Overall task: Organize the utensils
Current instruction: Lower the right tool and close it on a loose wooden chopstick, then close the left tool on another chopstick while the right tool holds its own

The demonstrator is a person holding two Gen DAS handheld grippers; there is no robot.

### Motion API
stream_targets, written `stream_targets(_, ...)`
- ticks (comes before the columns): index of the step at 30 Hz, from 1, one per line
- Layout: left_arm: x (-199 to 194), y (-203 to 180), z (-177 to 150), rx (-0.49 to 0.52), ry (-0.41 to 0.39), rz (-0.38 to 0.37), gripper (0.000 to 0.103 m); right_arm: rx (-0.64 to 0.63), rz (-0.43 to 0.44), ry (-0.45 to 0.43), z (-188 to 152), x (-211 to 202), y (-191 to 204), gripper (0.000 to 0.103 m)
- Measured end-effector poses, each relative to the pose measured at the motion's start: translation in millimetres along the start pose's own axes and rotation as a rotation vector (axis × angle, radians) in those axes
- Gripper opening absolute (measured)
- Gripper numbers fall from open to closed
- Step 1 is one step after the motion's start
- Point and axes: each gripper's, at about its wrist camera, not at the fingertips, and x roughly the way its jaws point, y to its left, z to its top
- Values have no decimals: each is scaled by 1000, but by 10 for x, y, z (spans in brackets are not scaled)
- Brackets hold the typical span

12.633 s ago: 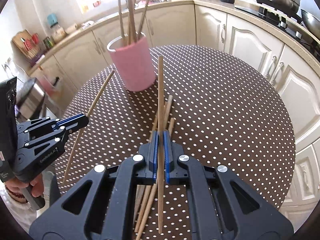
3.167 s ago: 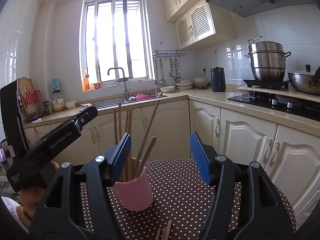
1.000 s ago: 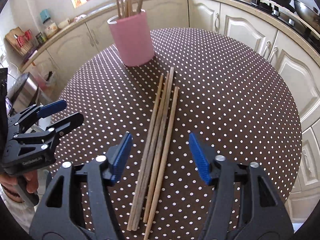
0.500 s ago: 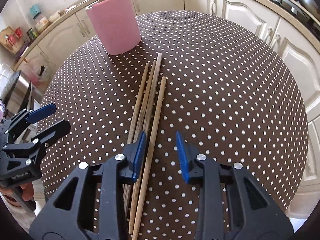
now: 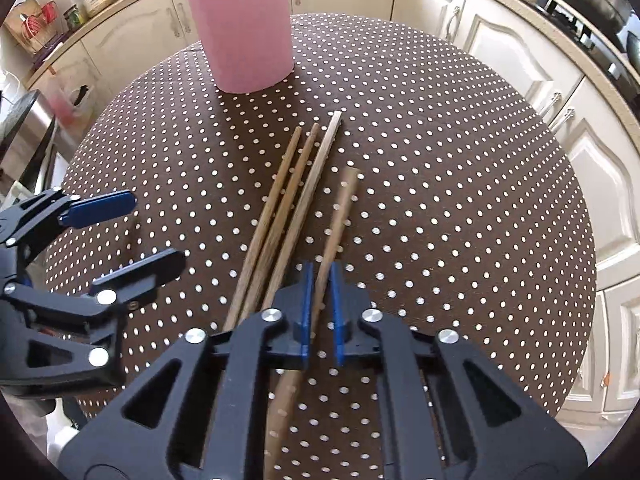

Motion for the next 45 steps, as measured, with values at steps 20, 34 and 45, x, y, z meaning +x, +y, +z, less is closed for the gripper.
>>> stream_targets(20, 269, -234, 219, 8, 70, 11, 71, 53, 166, -23, -123, -57, -404, 6)
stream_targets(34, 356, -376, 242, 15, 88, 19, 71, 55, 168, -21, -121, -79, -423, 6)
stream_targets(45, 396, -426, 199, 61, 104, 56, 71, 48, 162, -18, -128, -77, -427, 6)
